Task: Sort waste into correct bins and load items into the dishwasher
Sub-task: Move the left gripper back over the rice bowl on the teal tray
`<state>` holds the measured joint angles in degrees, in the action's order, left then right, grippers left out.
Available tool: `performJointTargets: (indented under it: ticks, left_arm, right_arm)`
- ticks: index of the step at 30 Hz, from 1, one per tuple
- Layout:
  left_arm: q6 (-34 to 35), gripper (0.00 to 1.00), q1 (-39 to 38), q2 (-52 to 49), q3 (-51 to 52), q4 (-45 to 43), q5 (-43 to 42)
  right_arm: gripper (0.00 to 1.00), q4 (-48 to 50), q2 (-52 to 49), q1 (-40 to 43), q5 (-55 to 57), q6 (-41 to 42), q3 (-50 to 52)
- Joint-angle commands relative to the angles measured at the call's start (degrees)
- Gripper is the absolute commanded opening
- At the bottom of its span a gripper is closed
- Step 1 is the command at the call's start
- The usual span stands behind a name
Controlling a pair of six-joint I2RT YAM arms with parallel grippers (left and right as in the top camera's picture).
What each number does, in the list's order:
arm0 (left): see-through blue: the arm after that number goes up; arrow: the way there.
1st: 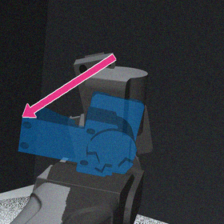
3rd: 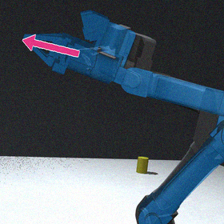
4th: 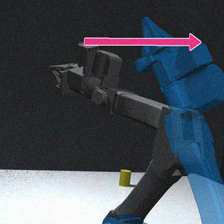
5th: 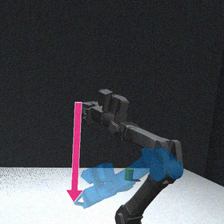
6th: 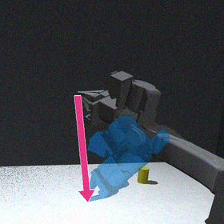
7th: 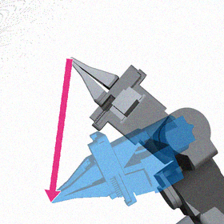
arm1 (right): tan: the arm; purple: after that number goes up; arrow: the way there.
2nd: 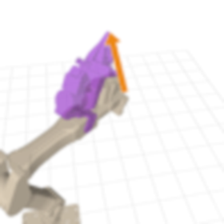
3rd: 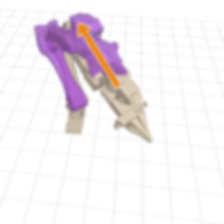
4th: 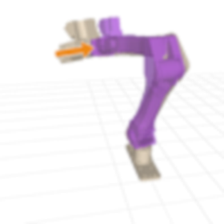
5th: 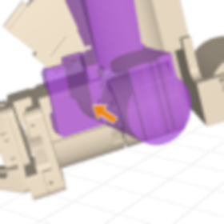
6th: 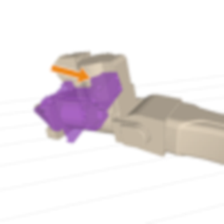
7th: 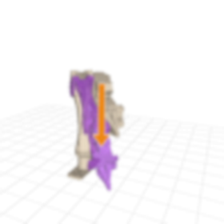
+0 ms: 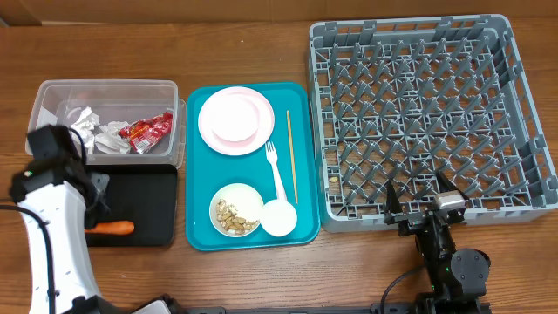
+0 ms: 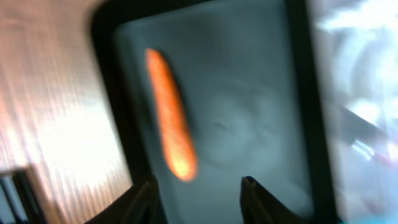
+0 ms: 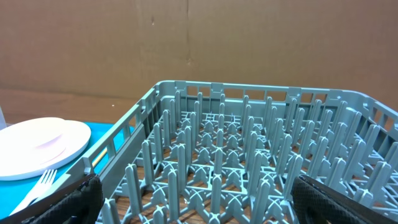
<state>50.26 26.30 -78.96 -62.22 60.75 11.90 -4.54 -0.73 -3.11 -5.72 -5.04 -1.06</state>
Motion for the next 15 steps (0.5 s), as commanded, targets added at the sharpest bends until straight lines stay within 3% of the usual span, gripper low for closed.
performJointTargets:
  ticks: [1, 3, 5, 8, 9, 15]
  left_arm:
    - [-15.93, 0.38, 0.26, 1.01, -5.81, 2.32, -19.65]
    - [-21.79, 0.26, -0.07, 1.01, -6.25, 2.47, -29.53]
    - [-24.59, 0.21, -1.07, 0.98, -6.23, 2.99, -35.54]
    - [-24.79, 0.15, -4.52, 0.98, -6.23, 4.63, -35.34]
    - [-24.81, 0.04, -6.43, 0.98, -6.23, 5.14, -34.64]
    - [-24.28, 0.04, -17.22, 0.98, -6.19, 5.27, -27.93]
  right_arm:
    - [1.00, 0.17, 0.46, -0.31, 0.07, -0.37, 0.61]
    - [1.00, 0.20, 0.46, -0.31, 0.07, -0.35, 0.61]
    - [1.00, 0.17, 0.46, -0.31, 0.07, -0.37, 0.61]
    - [1.00, 0.17, 0.46, -0.31, 0.07, -0.37, 0.61]
    - [1.00, 0.20, 0.46, -0.31, 0.07, -0.37, 0.61]
    - [1.00, 0.17, 0.46, -0.31, 0.07, -0.37, 0.61]
